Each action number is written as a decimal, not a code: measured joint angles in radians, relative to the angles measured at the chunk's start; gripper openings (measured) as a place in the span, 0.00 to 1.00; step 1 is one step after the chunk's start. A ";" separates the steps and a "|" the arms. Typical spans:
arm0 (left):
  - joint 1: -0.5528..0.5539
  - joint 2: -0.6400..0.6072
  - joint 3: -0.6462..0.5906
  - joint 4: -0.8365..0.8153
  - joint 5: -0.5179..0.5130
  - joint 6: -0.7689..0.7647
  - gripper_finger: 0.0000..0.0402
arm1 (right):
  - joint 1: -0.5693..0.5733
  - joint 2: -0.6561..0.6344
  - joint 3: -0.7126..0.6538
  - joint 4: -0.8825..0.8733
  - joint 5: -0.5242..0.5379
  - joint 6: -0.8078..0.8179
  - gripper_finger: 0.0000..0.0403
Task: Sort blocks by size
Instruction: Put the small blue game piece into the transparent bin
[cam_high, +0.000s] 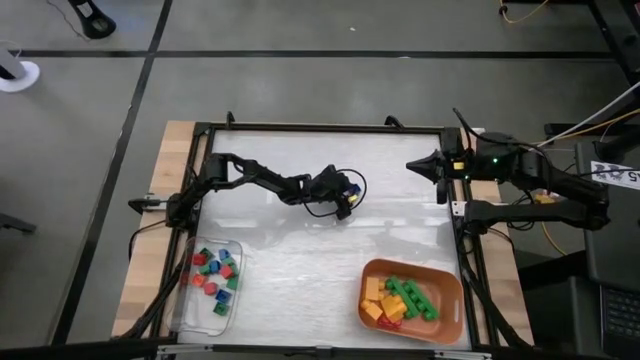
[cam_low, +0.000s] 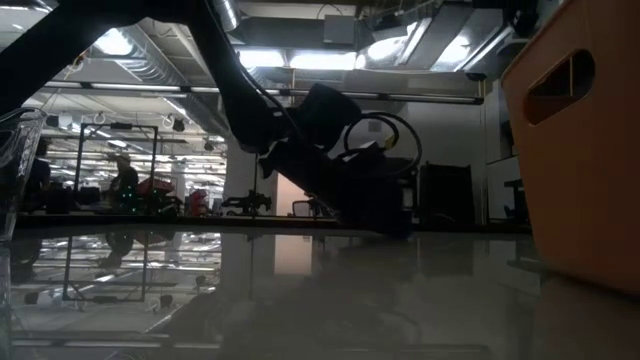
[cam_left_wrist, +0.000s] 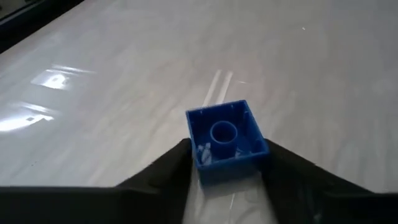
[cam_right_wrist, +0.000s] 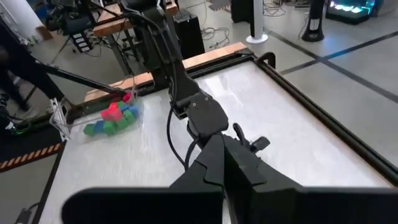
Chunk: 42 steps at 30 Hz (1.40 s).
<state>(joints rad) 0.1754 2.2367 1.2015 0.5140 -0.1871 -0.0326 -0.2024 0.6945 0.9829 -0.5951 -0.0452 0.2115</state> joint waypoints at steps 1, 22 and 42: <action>0.000 0.000 0.000 0.003 0.000 0.008 0.40 | 0.000 0.000 0.000 -0.005 -0.001 0.000 0.00; -0.049 -0.300 0.040 -0.273 0.046 0.073 0.32 | -0.001 -0.357 -0.314 -0.063 -0.095 0.017 0.00; -0.622 -1.037 -0.017 -1.615 0.143 -0.798 0.34 | -0.001 -0.544 -0.766 0.244 -0.201 0.016 0.00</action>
<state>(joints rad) -0.4466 1.1997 1.1844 -1.1005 -0.0441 -0.8303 -0.2031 0.1506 0.2169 -0.3512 -0.2459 0.2279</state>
